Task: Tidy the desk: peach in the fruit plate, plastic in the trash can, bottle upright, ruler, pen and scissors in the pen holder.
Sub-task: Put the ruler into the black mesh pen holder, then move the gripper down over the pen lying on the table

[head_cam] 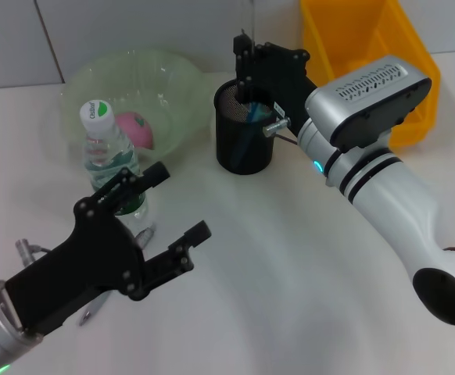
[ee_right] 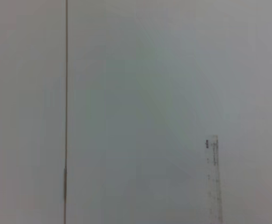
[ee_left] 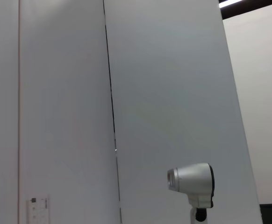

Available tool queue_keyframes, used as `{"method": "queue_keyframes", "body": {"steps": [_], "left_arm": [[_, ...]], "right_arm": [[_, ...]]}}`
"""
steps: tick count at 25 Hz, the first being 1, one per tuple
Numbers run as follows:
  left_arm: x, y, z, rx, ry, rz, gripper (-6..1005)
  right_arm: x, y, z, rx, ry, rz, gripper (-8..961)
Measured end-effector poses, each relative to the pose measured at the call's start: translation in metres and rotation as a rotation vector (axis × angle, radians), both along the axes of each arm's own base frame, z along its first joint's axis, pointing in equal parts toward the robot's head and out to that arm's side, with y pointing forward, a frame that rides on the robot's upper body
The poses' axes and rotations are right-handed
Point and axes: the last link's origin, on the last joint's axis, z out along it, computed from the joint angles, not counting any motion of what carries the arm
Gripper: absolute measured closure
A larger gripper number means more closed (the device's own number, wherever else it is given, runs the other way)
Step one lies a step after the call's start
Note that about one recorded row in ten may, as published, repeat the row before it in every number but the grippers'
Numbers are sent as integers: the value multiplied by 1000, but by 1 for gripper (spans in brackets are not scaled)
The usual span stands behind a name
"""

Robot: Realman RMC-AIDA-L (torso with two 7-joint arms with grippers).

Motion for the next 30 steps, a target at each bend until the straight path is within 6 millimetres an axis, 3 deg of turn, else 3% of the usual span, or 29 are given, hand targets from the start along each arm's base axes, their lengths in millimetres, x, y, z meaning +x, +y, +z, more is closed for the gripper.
{"method": "queue_keyframes", "body": {"steps": [19, 25, 30], "left_arm": [[-2, 0, 0, -11, 1, -1, 199], [-3, 0, 1, -8, 0, -1, 199], [-11, -1, 12, -19, 7, 1, 199]], "right_arm": [[2, -3, -1, 5, 4, -6, 858], [-1, -7, 2, 17, 31, 9, 655], [-2, -15, 19, 38, 61, 62, 549]]}}
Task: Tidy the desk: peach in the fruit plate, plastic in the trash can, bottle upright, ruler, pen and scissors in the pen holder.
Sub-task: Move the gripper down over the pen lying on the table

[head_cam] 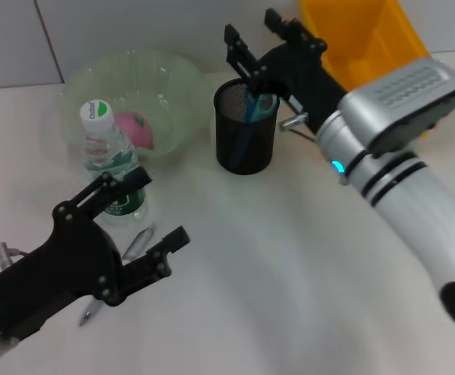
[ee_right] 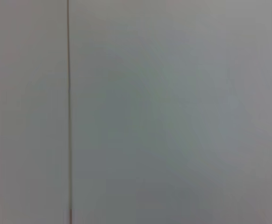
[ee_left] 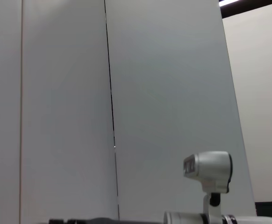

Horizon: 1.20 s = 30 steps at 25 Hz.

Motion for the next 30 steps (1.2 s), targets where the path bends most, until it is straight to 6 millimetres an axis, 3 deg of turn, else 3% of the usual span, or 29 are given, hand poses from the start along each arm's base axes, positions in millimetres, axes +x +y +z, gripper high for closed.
{"method": "queue_keyframes", "body": {"steps": [3, 4, 6, 9, 10, 12, 18, 22, 26, 30], "left_arm": [[-6, -2, 5, -11, 4, 10, 199], [-10, -3, 8, -18, 8, 21, 199], [-16, -5, 12, -25, 15, 39, 199], [-21, -7, 14, -47, 24, 57, 199], [-23, -8, 15, -56, 26, 63, 199], [-29, -7, 17, -95, 26, 105, 200], [-44, 1, 23, -111, 36, 225, 200], [-48, 8, 22, -137, 72, 265, 200], [-46, 13, 16, -158, 126, 254, 200], [-42, 13, 14, -173, 147, 241, 200]], "right_arm": [[1, -4, 30, -42, 31, 66, 486], [1, -4, 30, -42, 31, 66, 464], [3, -7, 53, -165, 52, 141, 422], [9, -9, 63, -236, 27, 186, 262], [14, -12, 68, -275, 3, 211, 228], [43, -15, 99, -377, 47, 250, 159], [77, -26, 131, -456, 123, 343, 129], [83, -28, 127, -509, 72, 371, 131], [82, -23, 100, -634, -124, 380, 133], [79, -19, 94, -687, -203, 379, 133]]}}
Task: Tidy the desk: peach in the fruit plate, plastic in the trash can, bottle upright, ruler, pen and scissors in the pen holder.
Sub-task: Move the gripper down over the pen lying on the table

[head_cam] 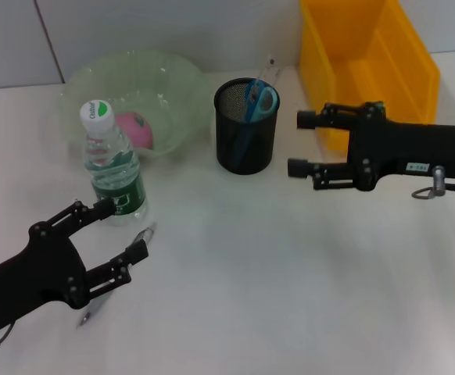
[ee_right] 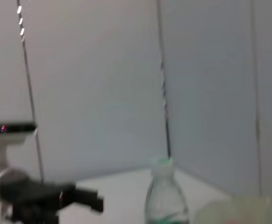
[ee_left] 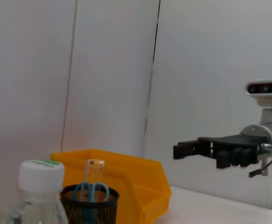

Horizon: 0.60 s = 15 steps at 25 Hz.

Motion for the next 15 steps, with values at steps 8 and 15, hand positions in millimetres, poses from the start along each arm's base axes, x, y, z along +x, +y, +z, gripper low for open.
{"method": "queue_keyframes", "body": {"steps": [8, 15], "left_arm": [[-2, -3, 4, -36, 87, 162, 201], [4, 2, 9, -53, 163, 326, 201]], "right_arm": [[4, 0, 17, -63, -100, -31, 133], [7, 3, 25, -101, -199, -56, 134]]}}
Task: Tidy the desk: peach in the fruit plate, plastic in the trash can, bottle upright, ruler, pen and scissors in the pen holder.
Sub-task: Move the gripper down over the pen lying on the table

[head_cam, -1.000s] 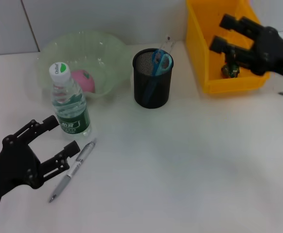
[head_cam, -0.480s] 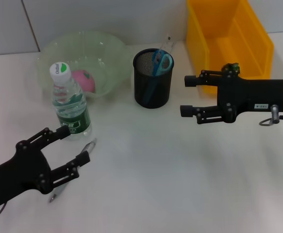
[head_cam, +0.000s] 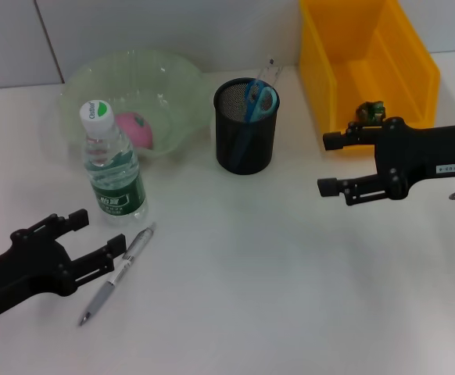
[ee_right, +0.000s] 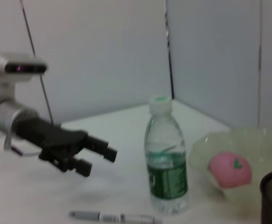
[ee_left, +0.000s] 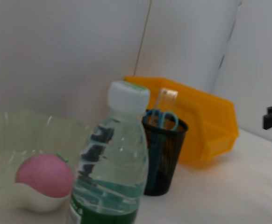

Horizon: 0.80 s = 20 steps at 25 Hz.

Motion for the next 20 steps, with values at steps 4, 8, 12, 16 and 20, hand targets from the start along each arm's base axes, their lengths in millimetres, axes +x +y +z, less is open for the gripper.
{"method": "queue_keyframes", "body": {"steps": [4, 8, 12, 16, 20], "left_arm": [[8, 2, 1, -23, 38, 33, 201], [19, 2, -1, -56, 55, 46, 201], [33, -4, -8, -47, 166, 73, 201], [40, -4, -13, -60, 235, 150, 202], [43, -1, -15, -64, 266, 189, 202]], "right_arm": [[-7, 1, -8, -33, -50, 20, 134], [-9, -1, -13, -31, -70, 24, 134], [-8, -3, -12, -11, -65, 21, 134], [-4, -7, -11, -3, -63, 23, 134], [-3, -8, -11, 8, -59, 31, 134]]}}
